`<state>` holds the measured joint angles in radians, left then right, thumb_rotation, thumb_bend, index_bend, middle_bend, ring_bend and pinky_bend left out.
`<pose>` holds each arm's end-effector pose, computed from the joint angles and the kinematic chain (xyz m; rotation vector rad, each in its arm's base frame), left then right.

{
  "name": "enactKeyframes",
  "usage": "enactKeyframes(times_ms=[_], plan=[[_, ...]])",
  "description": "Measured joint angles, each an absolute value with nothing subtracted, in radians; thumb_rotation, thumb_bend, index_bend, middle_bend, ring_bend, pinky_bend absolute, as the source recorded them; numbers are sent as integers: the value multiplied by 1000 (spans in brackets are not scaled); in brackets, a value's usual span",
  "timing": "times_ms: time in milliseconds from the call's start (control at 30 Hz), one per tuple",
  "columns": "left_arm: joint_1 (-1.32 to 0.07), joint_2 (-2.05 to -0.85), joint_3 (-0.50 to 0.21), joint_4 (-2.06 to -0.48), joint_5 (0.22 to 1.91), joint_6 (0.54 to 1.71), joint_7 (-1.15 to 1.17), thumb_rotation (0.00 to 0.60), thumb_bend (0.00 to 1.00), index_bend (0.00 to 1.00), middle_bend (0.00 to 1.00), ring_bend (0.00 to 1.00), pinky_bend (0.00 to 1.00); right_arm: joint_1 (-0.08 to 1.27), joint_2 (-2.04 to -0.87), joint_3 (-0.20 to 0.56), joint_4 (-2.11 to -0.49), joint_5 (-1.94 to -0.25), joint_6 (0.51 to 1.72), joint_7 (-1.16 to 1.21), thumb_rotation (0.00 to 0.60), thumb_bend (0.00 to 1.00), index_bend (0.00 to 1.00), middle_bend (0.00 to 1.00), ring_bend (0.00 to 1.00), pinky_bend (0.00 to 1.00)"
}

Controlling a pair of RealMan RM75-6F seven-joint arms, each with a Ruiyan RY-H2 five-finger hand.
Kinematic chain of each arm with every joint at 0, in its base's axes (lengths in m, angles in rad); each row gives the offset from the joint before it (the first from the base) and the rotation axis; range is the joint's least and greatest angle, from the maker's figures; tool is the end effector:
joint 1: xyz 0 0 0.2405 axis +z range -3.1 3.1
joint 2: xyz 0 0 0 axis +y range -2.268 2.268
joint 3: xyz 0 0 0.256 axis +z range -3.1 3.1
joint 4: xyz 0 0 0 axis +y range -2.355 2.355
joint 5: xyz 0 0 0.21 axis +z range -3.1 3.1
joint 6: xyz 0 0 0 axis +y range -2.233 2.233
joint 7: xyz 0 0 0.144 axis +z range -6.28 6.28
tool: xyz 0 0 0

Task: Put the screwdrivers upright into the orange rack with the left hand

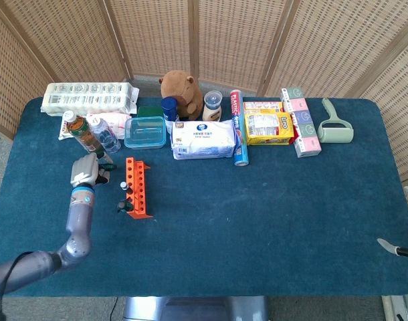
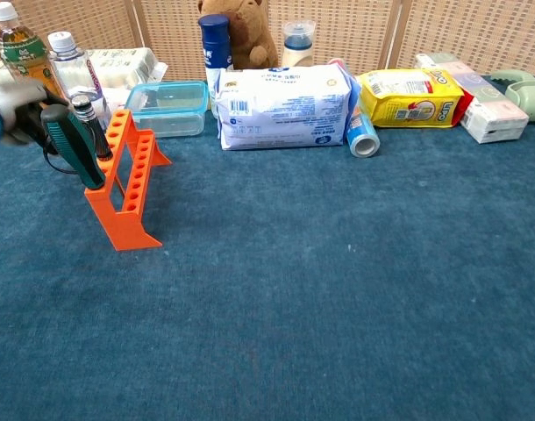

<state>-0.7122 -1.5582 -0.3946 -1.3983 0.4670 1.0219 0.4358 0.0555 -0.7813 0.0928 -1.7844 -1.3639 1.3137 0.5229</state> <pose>-0.2155 0.3866 0.0250 -1.1899 -1.3981 -0.7799 -0.3195 -0.1766 0.2406 1.1104 -1.3097 1.0329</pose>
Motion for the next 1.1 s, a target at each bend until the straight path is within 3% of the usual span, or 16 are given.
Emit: enactKeyframes(times_ms=[267, 467, 733, 900, 1100], plan=[[-584, -1310, -442, -1678, 550, 1020, 247, 600, 434, 589, 1000, 1000, 1000, 61, -787, 92, -1786, -1359, 1303, 504, 600, 0, 17, 17, 0, 0], [-497, -1168, -473, -1732, 671, 922, 53, 600, 436, 590, 1000, 1000, 1000, 69, -794, 91, -1788, -1356, 1291, 482, 600, 0, 17, 17, 0, 0], [-439, -1116, -508, -1710, 842, 753, -237, 600, 444, 589, 1000, 1000, 1000, 75, -802, 90, -1794, -1347, 1283, 449, 600, 0, 16, 17, 0, 0], [-406, -1105, -539, -1679, 1064, 651, -521, 600, 443, 589, 1000, 1000, 1000, 77, -805, 92, -1796, -1338, 1280, 438, 600, 0, 17, 17, 0, 0], [-383, -1091, -542, -1645, 1382, 616, -866, 600, 444, 589, 1000, 1000, 1000, 78, -806, 93, -1795, -1335, 1278, 436, 600, 0, 17, 17, 0, 0]])
